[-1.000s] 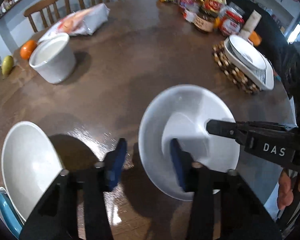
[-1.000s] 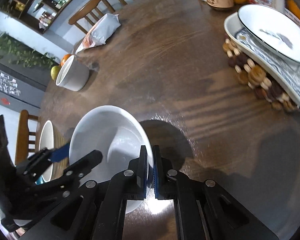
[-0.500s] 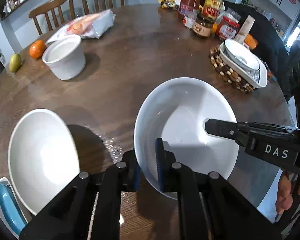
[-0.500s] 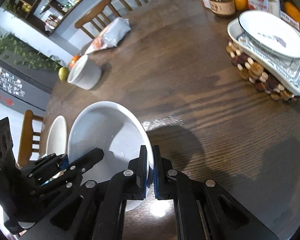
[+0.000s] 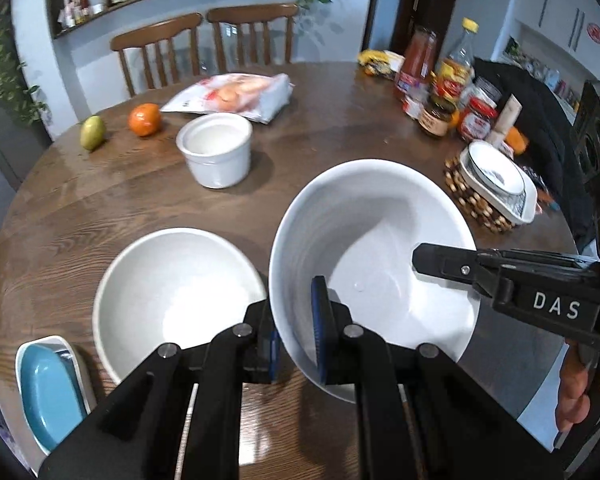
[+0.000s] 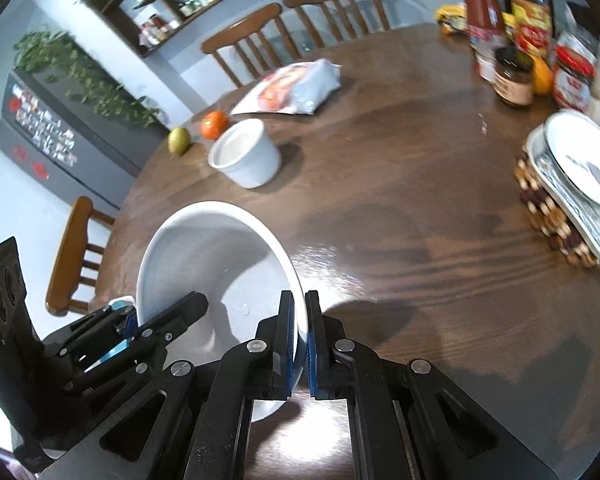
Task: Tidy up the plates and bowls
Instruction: 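Lower the large white bowl against the white bowl beside the stack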
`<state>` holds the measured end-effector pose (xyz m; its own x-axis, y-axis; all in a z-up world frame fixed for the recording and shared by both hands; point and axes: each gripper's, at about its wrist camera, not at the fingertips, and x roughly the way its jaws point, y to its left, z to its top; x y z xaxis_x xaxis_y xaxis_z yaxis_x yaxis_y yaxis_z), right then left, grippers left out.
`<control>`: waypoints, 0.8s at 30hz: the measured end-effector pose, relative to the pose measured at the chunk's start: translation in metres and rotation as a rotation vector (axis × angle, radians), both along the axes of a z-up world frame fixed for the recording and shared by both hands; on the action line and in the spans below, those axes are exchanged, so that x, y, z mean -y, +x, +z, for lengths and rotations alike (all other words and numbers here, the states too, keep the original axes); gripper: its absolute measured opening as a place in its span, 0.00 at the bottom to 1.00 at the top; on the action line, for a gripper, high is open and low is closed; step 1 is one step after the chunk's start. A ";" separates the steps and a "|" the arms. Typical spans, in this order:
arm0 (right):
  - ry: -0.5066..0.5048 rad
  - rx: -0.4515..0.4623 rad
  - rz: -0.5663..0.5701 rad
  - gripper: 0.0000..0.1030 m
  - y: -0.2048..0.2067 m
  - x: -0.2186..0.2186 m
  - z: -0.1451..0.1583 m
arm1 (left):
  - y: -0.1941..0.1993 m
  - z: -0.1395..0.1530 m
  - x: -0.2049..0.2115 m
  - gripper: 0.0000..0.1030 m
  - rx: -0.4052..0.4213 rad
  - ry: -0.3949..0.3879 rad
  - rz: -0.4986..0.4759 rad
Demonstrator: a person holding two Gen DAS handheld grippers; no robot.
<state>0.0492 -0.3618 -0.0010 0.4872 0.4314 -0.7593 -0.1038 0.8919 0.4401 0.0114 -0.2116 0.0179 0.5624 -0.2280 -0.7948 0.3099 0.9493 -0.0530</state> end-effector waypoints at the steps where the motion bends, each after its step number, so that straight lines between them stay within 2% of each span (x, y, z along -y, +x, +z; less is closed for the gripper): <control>1: -0.003 0.005 0.011 0.06 0.000 -0.004 0.002 | -0.001 0.002 -0.005 0.11 0.008 0.000 0.015; 13: -0.020 0.028 0.125 0.06 0.010 -0.056 0.013 | -0.008 0.009 -0.053 0.11 0.033 -0.003 0.123; 24: -0.038 -0.007 0.210 0.06 0.026 -0.105 0.002 | 0.000 -0.005 -0.098 0.11 -0.022 -0.011 0.213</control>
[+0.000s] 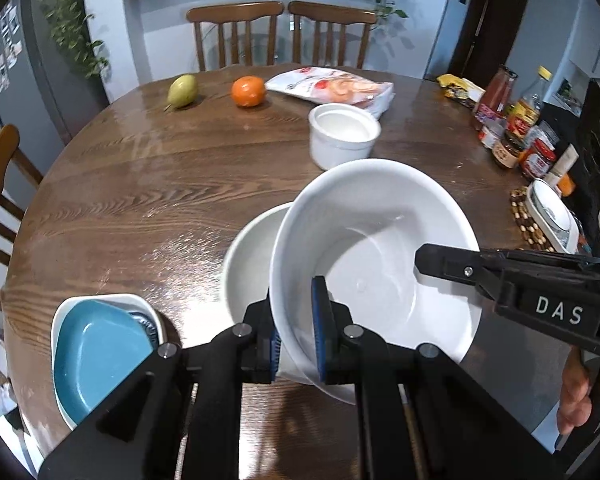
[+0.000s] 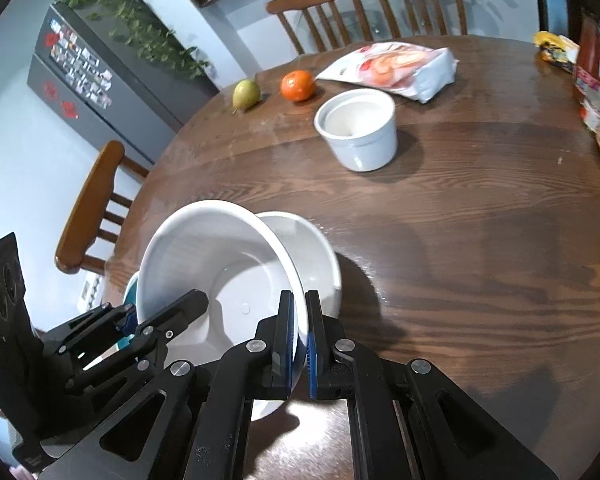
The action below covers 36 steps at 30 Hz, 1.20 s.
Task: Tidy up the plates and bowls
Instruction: 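Lower the large white bowl against the white bowl beside the stack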
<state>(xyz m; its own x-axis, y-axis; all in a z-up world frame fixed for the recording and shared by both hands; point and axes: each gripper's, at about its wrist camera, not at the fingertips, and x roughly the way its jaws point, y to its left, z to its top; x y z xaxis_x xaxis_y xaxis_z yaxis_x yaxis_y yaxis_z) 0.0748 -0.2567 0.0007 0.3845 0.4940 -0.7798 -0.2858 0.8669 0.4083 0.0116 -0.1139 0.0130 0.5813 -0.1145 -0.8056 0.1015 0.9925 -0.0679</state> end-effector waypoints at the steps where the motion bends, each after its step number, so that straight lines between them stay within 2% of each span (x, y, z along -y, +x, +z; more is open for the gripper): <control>1: -0.001 -0.004 0.004 0.06 0.002 -0.003 -0.002 | 0.001 -0.001 -0.003 0.11 -0.004 0.001 0.007; 15: -0.057 -0.076 0.010 0.06 0.014 -0.024 -0.030 | 0.018 -0.033 -0.019 0.11 -0.107 0.009 0.027; 36: -0.188 -0.019 0.028 0.06 0.018 -0.038 -0.027 | 0.026 -0.036 -0.015 0.13 -0.103 0.070 0.016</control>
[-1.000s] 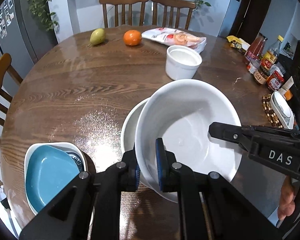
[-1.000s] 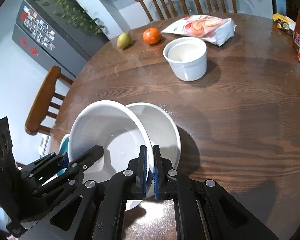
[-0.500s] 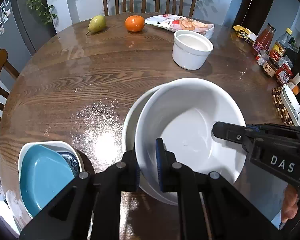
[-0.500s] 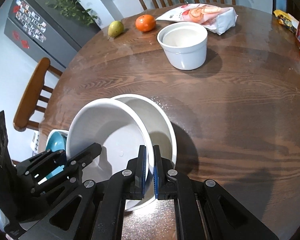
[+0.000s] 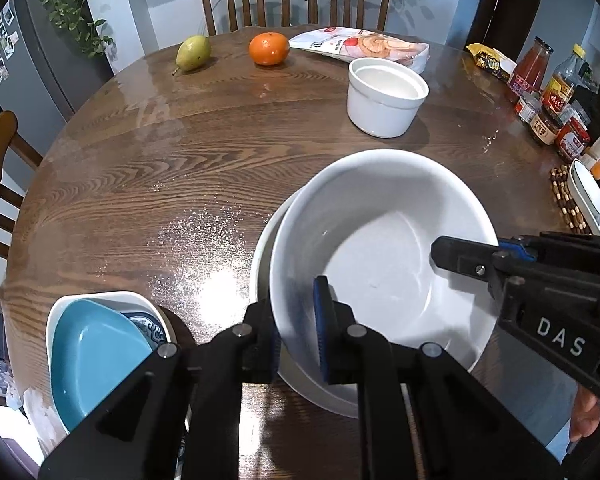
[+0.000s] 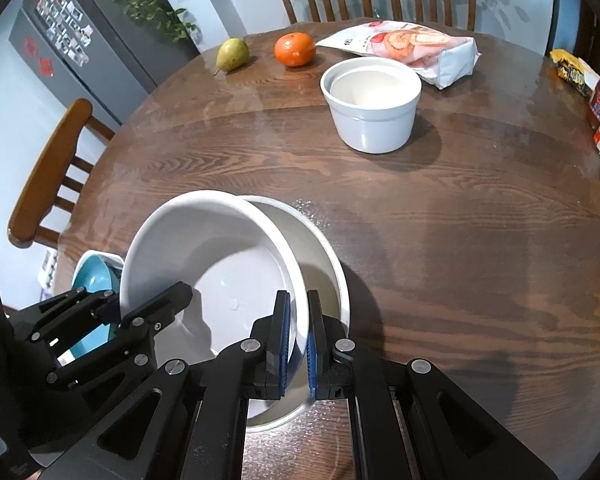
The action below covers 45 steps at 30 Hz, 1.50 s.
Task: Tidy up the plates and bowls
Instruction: 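Lower the large white bowl against the white bowl beside the stack, then set the large bowl into the other white bowl and open both grippers, then reach to the nested white bowls and grasp their rim with both grippers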
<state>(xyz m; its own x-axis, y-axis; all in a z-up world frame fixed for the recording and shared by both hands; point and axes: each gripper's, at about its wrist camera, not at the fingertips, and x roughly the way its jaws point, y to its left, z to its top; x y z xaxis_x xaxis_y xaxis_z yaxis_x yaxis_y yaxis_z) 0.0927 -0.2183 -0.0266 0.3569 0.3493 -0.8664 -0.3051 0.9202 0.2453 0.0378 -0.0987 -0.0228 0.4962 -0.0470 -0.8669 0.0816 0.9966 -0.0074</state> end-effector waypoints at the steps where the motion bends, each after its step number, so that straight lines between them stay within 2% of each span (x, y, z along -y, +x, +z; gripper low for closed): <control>1: -0.003 0.003 0.000 0.06 0.000 0.000 0.000 | 0.000 0.000 0.000 0.13 0.002 0.002 0.000; 4: -0.018 0.023 -0.005 0.06 -0.002 0.001 0.004 | -0.001 0.001 0.000 0.14 0.003 -0.004 0.001; 9: -0.020 0.034 -0.012 0.07 -0.004 0.005 0.007 | -0.002 0.004 0.001 0.27 0.017 0.003 0.005; 13: -0.008 0.041 -0.018 0.07 -0.007 0.007 0.011 | -0.004 0.008 0.001 0.33 0.034 0.003 0.005; 17: -0.002 0.075 -0.034 0.07 -0.010 0.011 0.019 | -0.009 0.017 0.001 0.68 0.075 0.028 0.019; 20: 0.006 0.088 -0.054 0.08 -0.011 0.017 0.023 | -0.012 0.025 -0.001 0.70 0.102 0.034 0.029; 22: 0.015 0.092 -0.068 0.14 -0.011 0.022 0.026 | -0.013 0.028 -0.002 0.74 0.110 0.034 0.035; 24: 0.028 0.099 -0.083 0.33 -0.011 0.027 0.029 | -0.015 0.031 -0.003 0.80 0.123 0.036 0.044; 26: 0.036 0.114 -0.107 0.47 -0.011 0.032 0.034 | -0.016 0.034 -0.004 0.81 0.130 0.034 0.051; 27: 0.037 0.121 -0.115 0.51 -0.011 0.033 0.036 | -0.017 0.035 -0.004 0.84 0.132 0.032 0.053; 32: 0.042 0.132 -0.144 0.52 -0.002 0.042 0.044 | -0.018 0.039 -0.003 0.99 0.148 0.039 0.067; 36: 0.042 0.138 -0.176 0.52 0.017 0.051 0.049 | -0.017 0.040 -0.004 0.99 0.155 0.045 0.088; 39: 0.078 0.124 -0.215 0.52 0.043 0.061 0.049 | -0.016 0.040 -0.007 0.99 0.160 0.039 0.110; 45: 0.088 0.082 -0.253 0.52 0.097 0.063 0.033 | -0.012 0.039 -0.013 0.99 0.162 0.032 0.141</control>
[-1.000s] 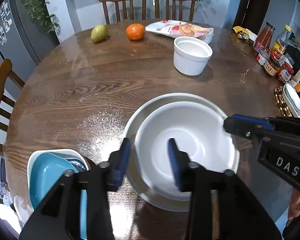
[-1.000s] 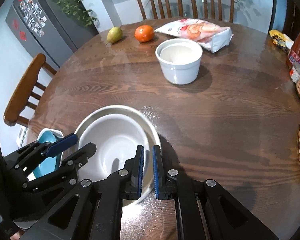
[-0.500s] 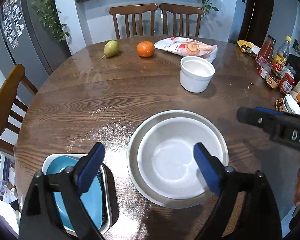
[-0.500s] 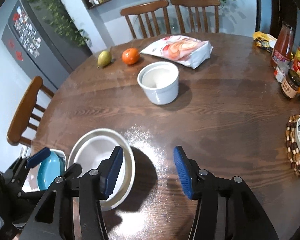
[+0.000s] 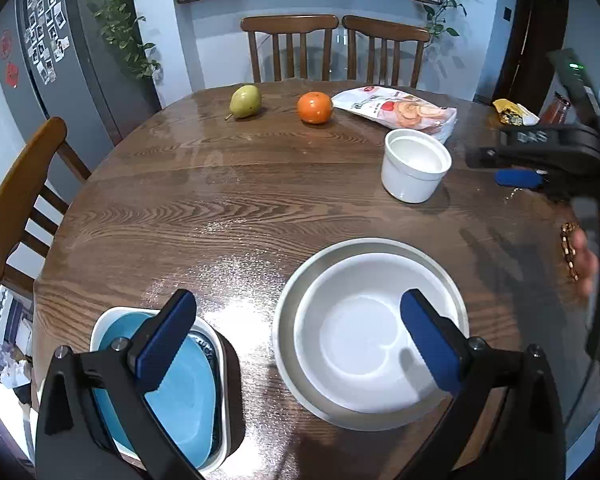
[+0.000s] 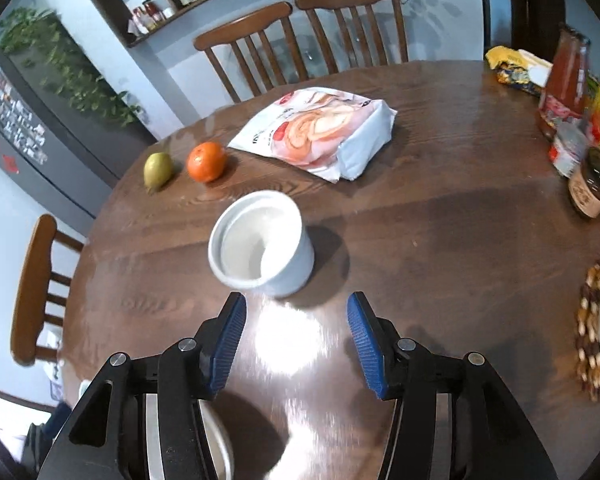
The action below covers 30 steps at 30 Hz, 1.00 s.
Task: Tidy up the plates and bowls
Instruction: 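Reach to the nested white bowls and grasp their rim with both grippers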
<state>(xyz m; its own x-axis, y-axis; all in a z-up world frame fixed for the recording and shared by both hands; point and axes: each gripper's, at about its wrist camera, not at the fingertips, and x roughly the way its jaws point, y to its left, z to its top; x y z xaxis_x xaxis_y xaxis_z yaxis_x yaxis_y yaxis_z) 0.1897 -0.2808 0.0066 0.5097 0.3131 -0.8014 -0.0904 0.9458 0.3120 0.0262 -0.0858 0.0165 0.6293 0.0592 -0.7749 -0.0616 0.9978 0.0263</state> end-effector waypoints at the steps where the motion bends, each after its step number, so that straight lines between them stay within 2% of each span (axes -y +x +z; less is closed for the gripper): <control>1: -0.009 -0.001 -0.008 0.52 0.008 -0.002 -0.003 | 0.000 -0.001 -0.001 0.99 -0.002 0.000 0.002; 5: -0.014 -0.032 -0.036 0.52 0.036 -0.008 -0.017 | 0.002 -0.003 -0.005 0.99 -0.011 0.002 0.019; 10: -0.055 -0.082 -0.006 0.51 0.057 -0.020 -0.034 | 0.004 -0.005 -0.009 0.99 -0.018 0.001 0.037; 12: -0.069 -0.099 0.021 0.28 0.060 -0.026 -0.040 | 0.003 -0.006 -0.012 0.99 -0.021 -0.003 0.043; 14: -0.069 -0.096 0.037 0.20 0.060 -0.027 -0.040 | 0.004 -0.007 -0.013 0.99 -0.023 -0.008 0.045; 16: -0.113 -0.089 0.042 0.14 0.058 -0.027 -0.036 | 0.004 -0.007 -0.012 0.99 -0.022 -0.015 0.042; 18: -0.145 -0.091 0.064 0.10 0.052 -0.025 -0.035 | 0.004 -0.006 -0.012 0.99 -0.021 -0.026 0.032; 23: -0.184 -0.103 0.104 0.10 0.021 -0.006 -0.035 | 0.002 -0.002 0.000 0.99 -0.010 -0.045 -0.028; 30: -0.130 -0.138 0.103 0.10 -0.038 0.040 -0.040 | -0.005 0.003 0.029 0.98 0.003 -0.069 -0.135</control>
